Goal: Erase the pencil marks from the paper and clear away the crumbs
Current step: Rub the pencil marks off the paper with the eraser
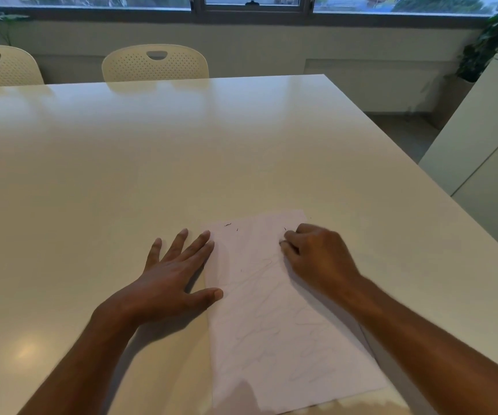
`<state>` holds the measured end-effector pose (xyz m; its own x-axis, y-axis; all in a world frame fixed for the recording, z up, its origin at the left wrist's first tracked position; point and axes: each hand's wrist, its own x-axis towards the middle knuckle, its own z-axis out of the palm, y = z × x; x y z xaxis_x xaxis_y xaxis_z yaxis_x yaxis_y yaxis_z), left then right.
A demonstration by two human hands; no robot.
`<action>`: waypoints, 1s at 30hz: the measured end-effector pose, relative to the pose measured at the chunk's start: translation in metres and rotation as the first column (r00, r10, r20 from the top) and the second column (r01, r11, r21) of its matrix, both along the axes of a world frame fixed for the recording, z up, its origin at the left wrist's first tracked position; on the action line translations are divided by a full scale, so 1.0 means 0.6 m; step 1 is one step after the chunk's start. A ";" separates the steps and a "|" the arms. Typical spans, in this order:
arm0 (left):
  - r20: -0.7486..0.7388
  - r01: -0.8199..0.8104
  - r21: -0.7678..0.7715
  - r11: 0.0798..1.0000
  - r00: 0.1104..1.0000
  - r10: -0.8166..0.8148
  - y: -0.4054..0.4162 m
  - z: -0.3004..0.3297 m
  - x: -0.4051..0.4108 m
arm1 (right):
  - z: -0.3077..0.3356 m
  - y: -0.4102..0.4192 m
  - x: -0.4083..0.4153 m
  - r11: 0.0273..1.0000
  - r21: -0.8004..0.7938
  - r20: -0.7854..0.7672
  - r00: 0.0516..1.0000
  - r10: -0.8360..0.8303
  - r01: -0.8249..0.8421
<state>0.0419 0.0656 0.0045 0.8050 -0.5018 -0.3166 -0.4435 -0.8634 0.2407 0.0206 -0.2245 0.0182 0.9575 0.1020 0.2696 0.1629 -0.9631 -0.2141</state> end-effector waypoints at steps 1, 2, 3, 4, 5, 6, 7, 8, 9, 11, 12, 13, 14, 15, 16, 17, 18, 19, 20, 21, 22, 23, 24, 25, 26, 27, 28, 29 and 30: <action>-0.002 0.004 0.009 1.000 1.000 -0.004 0.000 -0.001 0.000 | 0.000 -0.012 0.015 0.999 -0.009 0.008 0.999 -0.038 0.038; -0.002 0.008 0.016 1.000 1.000 -0.008 0.000 -0.001 0.001 | 0.003 -0.027 0.032 0.994 -0.015 0.019 0.994 -0.105 0.105; -0.001 0.009 0.015 1.000 1.000 -0.009 0.001 -0.003 0.002 | 0.004 -0.041 0.046 0.985 -0.025 0.035 0.985 -0.170 0.171; 0.001 0.010 0.012 1.000 1.000 -0.010 0.001 -0.004 0.002 | 0.008 -0.044 0.050 0.977 -0.035 0.050 0.977 -0.207 0.209; 0.001 0.010 0.009 1.000 1.000 -0.010 0.001 -0.005 0.003 | 0.009 -0.035 0.043 0.980 -0.044 0.069 0.979 -0.191 0.194; 0.001 0.008 0.006 1.000 1.000 -0.008 0.001 -0.005 0.002 | 0.010 -0.014 0.028 0.990 -0.037 0.065 0.989 -0.135 0.138; -0.001 0.005 0.003 1.000 1.000 -0.005 0.001 -0.004 0.002 | 0.008 0.013 0.008 0.998 -0.008 0.040 0.997 -0.059 0.060; -0.003 0.003 0.003 1.000 1.000 -0.003 0.001 -0.004 0.002 | 0.006 0.041 -0.014 0.999 0.034 -0.001 1.000 0.029 -0.029; -0.002 0.002 0.005 1.000 1.000 -0.002 0.000 -0.003 0.001 | 0.005 0.058 -0.031 0.993 0.058 -0.020 0.995 0.100 -0.099; -0.001 0.005 0.016 1.000 1.000 -0.005 0.000 -0.002 0.001 | 0.003 0.059 -0.027 0.994 0.049 -0.022 0.995 0.096 -0.095; -0.003 0.009 0.021 1.000 1.000 -0.009 -0.001 -0.002 0.001 | 0.002 0.047 -0.013 0.999 0.030 0.005 1.000 0.029 -0.029; -0.004 0.012 0.021 1.000 1.000 -0.012 -0.001 -0.001 0.002 | 0.004 0.033 0.002 0.999 0.009 0.025 0.998 -0.050 0.049; -0.005 0.010 0.012 1.000 1.000 -0.010 -0.001 -0.001 0.001 | 0.007 0.024 0.010 0.994 -0.006 0.032 0.993 -0.111 0.111; -0.006 0.009 -0.001 1.000 1.000 -0.009 -0.001 0.000 0.001 | 0.009 0.024 0.009 0.991 -0.005 0.041 0.990 -0.133 0.134; -0.006 0.005 -0.009 1.000 1.000 -0.005 -0.002 0.000 0.000 | 0.009 0.038 -0.001 0.995 0.018 0.049 0.994 -0.101 0.100; -0.006 0.001 -0.007 1.000 1.000 -0.001 -0.002 0.001 0.000 | 0.010 0.062 -0.016 0.999 0.046 0.043 0.999 -0.027 0.025; -0.007 -0.001 0.001 1.000 1.000 0.001 -0.002 0.001 -0.001 | 0.008 0.089 -0.036 0.995 0.072 0.013 0.997 0.074 -0.074; -0.009 -0.005 0.007 1.000 1.000 0.005 -0.003 0.002 -0.001 | 0.006 0.111 -0.055 0.983 0.085 -0.023 0.986 0.167 -0.164; -0.009 -0.009 0.010 1.000 1.000 0.009 -0.004 0.002 -0.001 | 0.006 0.117 -0.061 0.973 0.079 -0.047 0.974 0.220 -0.216; -0.008 -0.009 0.013 1.000 1.000 0.009 -0.004 0.002 -0.001 | 0.007 0.112 -0.054 0.974 0.074 -0.047 0.975 0.216 -0.212; -0.005 -0.005 0.016 1.000 1.000 0.005 -0.003 0.001 0.000 | 0.007 0.099 -0.036 0.984 0.076 -0.022 0.987 0.160 -0.158; -0.004 -0.001 0.019 1.000 1.000 0.001 -0.004 0.001 0.000 | 0.006 0.080 -0.014 0.994 0.072 0.018 0.997 0.078 -0.079; -0.004 0.001 0.022 1.000 1.000 -0.001 -0.003 0.001 0.000 | 0.006 0.063 0.000 0.998 0.066 0.035 0.999 0.006 -0.008; -0.004 -0.001 0.022 1.000 1.000 0.001 -0.002 0.000 -0.001 | 0.007 0.057 0.004 0.998 0.061 0.040 0.999 -0.026 0.024; -0.004 -0.004 0.022 1.000 1.000 0.004 -0.002 0.001 -0.002 | 0.007 0.064 -0.002 0.998 0.055 0.037 0.999 -0.003 0.001; -0.004 -0.007 0.020 1.000 1.000 0.008 -0.004 0.001 -0.002 | 0.008 0.079 -0.016 0.996 0.048 0.030 0.997 0.068 -0.069; -0.006 -0.010 0.018 1.000 1.000 0.010 -0.004 0.001 -0.002 | 0.008 0.099 -0.036 0.986 0.045 -0.001 0.987 0.163 -0.163; -0.007 -0.011 0.019 1.000 1.000 0.011 -0.005 0.002 -0.002 | 0.006 0.111 -0.051 0.971 0.039 -0.033 0.971 0.238 -0.237; -0.005 -0.009 0.020 1.000 1.000 0.009 -0.005 0.001 -0.001 | 0.006 0.110 -0.054 0.964 0.036 -0.050 0.963 0.266 -0.264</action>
